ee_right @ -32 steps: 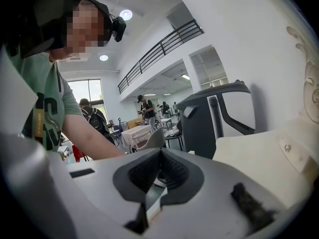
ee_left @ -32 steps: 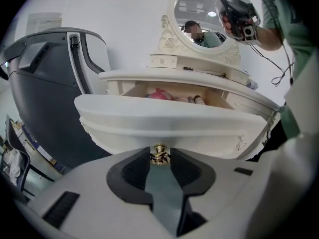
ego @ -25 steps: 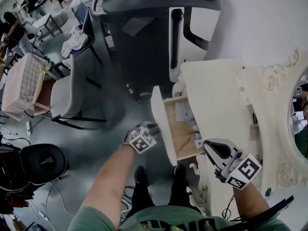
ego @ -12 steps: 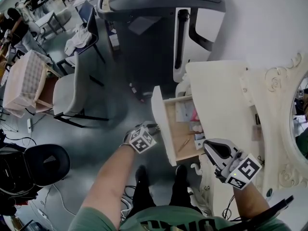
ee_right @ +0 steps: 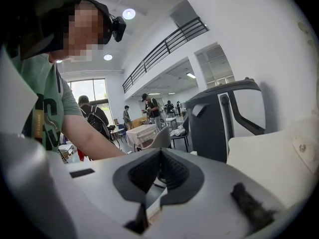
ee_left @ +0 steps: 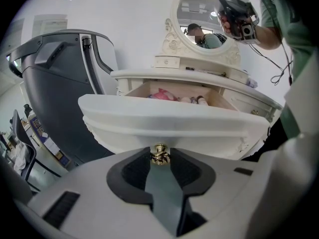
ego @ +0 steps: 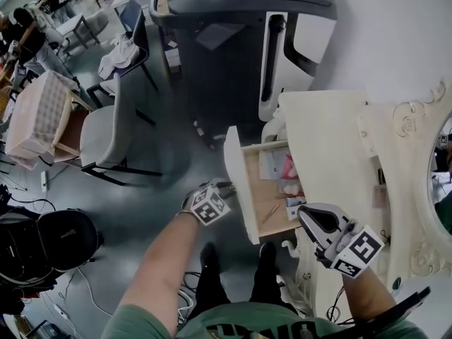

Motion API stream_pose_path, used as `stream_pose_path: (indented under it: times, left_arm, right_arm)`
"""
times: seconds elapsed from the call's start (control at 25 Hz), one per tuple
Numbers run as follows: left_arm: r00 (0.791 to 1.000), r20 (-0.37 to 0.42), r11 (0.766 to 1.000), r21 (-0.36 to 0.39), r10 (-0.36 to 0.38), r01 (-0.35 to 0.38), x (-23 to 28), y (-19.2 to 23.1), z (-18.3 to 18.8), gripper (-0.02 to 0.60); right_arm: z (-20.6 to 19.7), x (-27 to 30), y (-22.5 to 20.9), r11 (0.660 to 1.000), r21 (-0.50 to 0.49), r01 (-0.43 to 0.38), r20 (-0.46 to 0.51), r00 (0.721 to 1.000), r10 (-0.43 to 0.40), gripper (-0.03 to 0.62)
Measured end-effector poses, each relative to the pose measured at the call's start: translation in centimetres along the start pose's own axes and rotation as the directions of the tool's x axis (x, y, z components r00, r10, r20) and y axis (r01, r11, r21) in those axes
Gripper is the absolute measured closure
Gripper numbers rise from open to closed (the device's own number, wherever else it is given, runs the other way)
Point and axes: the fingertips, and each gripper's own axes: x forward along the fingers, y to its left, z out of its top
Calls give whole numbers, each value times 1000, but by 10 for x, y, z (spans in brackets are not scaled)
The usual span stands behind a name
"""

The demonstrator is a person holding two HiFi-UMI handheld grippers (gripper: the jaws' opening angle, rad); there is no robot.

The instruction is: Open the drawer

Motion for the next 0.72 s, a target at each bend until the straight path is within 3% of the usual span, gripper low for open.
stream_pose_path:
  times: [0.72]
  left_arm:
    - [1000, 30, 999, -33, -1, 2, -4, 2, -4, 451]
  right_arm:
    - [4, 11, 0, 1000, -6, -3, -2, 1000, 3, 583]
